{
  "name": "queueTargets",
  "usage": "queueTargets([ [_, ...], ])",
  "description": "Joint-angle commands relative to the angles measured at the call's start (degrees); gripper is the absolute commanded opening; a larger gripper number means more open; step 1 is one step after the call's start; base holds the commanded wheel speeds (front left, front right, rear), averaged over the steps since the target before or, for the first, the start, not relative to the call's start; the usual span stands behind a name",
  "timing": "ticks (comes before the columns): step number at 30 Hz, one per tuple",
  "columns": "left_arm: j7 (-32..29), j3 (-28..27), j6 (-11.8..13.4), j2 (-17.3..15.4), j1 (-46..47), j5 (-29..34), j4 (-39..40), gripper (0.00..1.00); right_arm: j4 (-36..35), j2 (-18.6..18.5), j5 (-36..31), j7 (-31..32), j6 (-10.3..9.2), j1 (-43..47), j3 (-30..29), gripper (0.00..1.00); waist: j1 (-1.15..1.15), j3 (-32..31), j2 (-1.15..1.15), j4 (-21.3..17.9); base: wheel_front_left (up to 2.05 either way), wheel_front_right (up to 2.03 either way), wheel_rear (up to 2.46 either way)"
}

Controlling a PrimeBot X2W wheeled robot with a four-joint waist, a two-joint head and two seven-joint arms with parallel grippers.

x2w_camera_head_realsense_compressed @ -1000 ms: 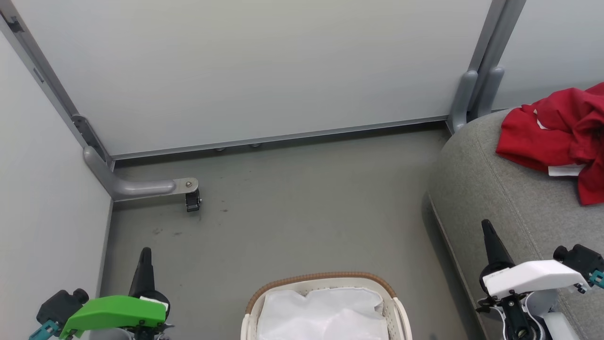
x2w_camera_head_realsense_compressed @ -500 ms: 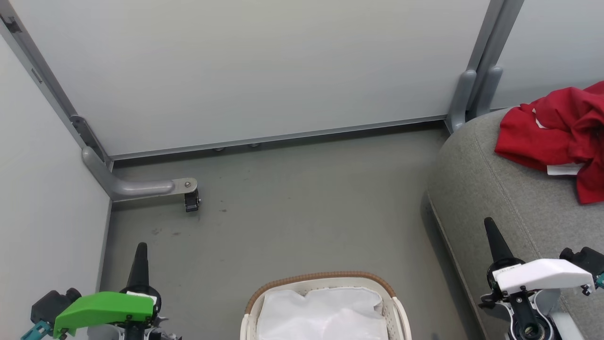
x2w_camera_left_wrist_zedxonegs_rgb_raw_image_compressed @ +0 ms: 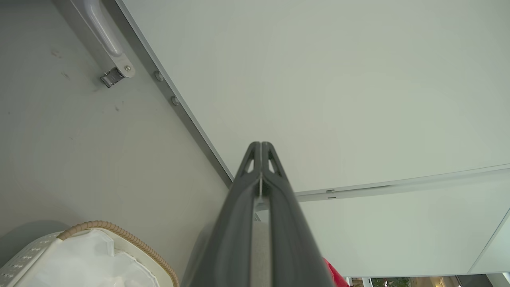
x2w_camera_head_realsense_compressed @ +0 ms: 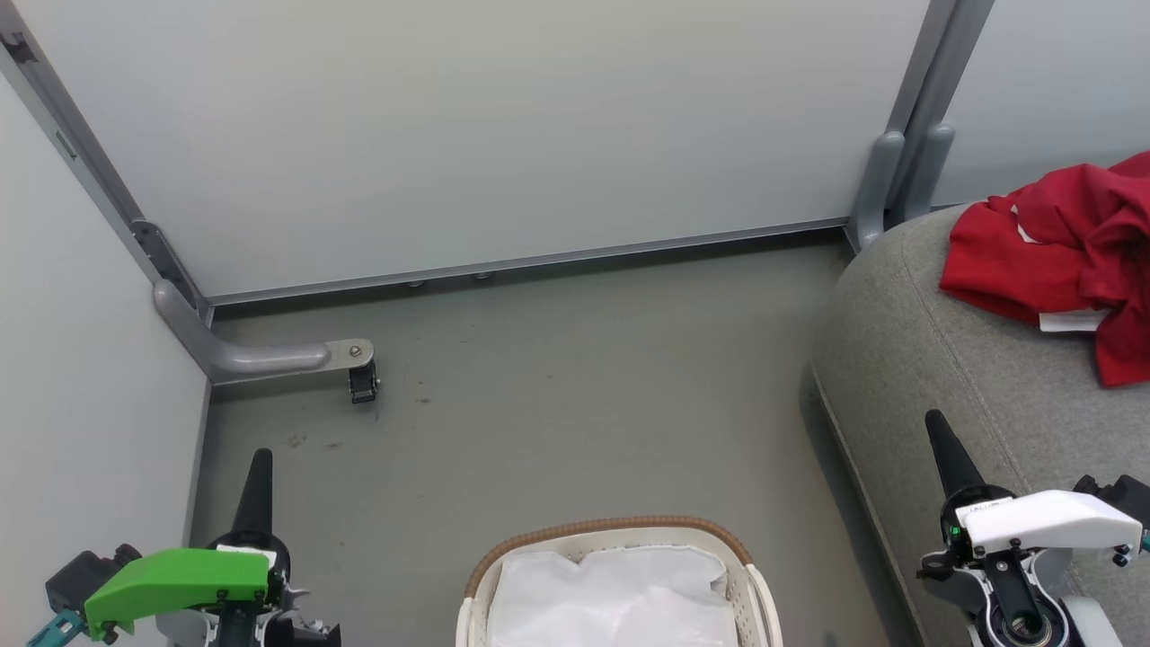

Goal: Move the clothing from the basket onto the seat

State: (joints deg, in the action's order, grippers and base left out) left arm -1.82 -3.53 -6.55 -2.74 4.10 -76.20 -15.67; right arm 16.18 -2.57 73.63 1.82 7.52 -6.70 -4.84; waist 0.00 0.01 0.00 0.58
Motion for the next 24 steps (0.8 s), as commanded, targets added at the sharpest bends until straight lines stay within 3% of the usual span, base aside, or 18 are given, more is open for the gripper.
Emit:
queueTargets([
  [1, -0.37, -0.4, -0.34, -0.19, 1.4, -1.36, 0.54, 0.0, -0.7, -0.35, 1.44, 0.37, -0.04, 0.19, -0.27, 0.0, 0.0, 0.01, 0.0, -0.02, 0.0, 0.0, 0.0],
  [24, -3.1, -2.08, -0.78, -0.22, 2.2, -10.54, 1.34, 0.0, -1.7, -0.43, 12.1, 3.21, -0.03, 0.52, -1.24, 0.0, 0.0, 0.1, 0.0, -0.33, 0.0, 0.0, 0.0],
])
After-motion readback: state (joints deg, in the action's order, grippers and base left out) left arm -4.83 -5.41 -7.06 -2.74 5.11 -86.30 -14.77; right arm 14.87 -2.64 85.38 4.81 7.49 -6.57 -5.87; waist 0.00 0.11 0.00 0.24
